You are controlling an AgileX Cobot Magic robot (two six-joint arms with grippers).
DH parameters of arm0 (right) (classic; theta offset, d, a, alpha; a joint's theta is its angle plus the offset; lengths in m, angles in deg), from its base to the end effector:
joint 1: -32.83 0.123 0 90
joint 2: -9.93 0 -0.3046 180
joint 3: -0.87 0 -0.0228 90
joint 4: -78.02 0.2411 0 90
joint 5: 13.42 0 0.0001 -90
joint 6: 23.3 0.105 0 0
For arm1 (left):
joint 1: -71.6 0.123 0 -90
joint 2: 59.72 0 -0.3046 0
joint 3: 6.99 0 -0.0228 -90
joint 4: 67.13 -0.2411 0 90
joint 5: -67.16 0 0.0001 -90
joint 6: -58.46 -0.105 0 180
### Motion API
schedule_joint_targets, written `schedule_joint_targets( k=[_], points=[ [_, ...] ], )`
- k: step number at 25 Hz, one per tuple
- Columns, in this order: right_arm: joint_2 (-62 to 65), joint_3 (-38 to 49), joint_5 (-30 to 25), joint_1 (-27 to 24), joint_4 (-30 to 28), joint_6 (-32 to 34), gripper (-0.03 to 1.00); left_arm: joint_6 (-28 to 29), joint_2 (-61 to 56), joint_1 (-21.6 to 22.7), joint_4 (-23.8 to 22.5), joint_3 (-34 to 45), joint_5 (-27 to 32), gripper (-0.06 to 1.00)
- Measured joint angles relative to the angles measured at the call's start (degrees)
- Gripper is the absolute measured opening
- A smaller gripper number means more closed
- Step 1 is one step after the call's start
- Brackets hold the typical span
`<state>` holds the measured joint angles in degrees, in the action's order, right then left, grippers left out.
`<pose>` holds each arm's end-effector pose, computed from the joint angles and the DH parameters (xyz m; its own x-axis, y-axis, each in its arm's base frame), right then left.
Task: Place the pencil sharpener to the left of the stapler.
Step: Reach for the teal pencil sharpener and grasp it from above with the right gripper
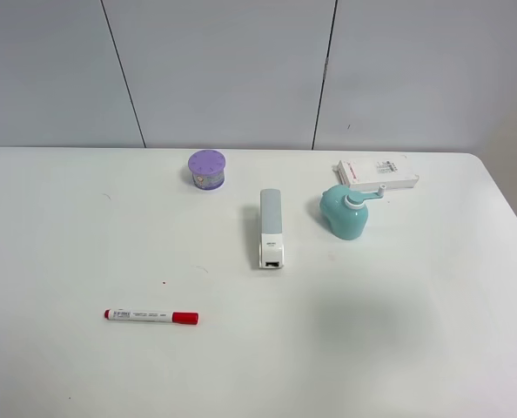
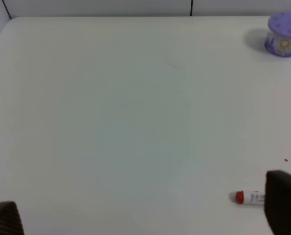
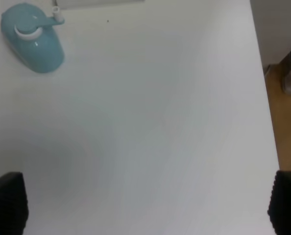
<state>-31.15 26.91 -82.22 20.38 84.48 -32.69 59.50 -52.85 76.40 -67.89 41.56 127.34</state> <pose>0.0574 -0.0014 0.3630 -0.7123 0.0323 -0.7012 0.0560 0.9984 -0.0109 -0.0222 -0.0007 0.2696 -0.4294 -0.0477 -0.9018 -0.0990 0.9951 -0.0054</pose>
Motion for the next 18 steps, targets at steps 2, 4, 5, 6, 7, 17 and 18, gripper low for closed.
schedule_joint_targets(
  k=[2, 4, 5, 6, 7, 17, 18],
  points=[
    [-6.0, -4.2, -0.5, 0.0, 0.2, -0.7, 0.98, 0.0, 0.0, 0.0, 0.0, 0.0, 0.0, 1.0],
    [-11.2, -8.5, -0.7, 0.0, 0.6, -0.9, 0.98, 0.0, 0.0, 0.0, 0.0, 0.0, 0.0, 1.0],
    [-13.8, -10.6, -0.9, 0.0, 0.8, -0.9, 0.98, 0.0, 0.0, 0.0, 0.0, 0.0, 0.0, 1.0],
    [-15.9, -12.4, -0.9, 0.0, 1.0, -0.9, 0.98, 0.0, 0.0, 0.0, 0.0, 0.0, 0.0, 1.0],
    [-18.4, -14.4, -0.9, 0.0, 1.1, -0.9, 0.98, 0.0, 0.0, 0.0, 0.0, 0.0, 0.0, 1.0],
    [-37.6, -26.0, -0.8, 0.9, -0.7, -2.2, 0.98, 0.0, 0.0, 0.0, 0.0, 0.0, 0.0, 1.0],
    [-39.3, -26.1, -0.8, 1.7, -1.3, -2.4, 0.98, 0.0, 0.0, 0.0, 0.0, 0.0, 0.0, 1.0]
  ],
)
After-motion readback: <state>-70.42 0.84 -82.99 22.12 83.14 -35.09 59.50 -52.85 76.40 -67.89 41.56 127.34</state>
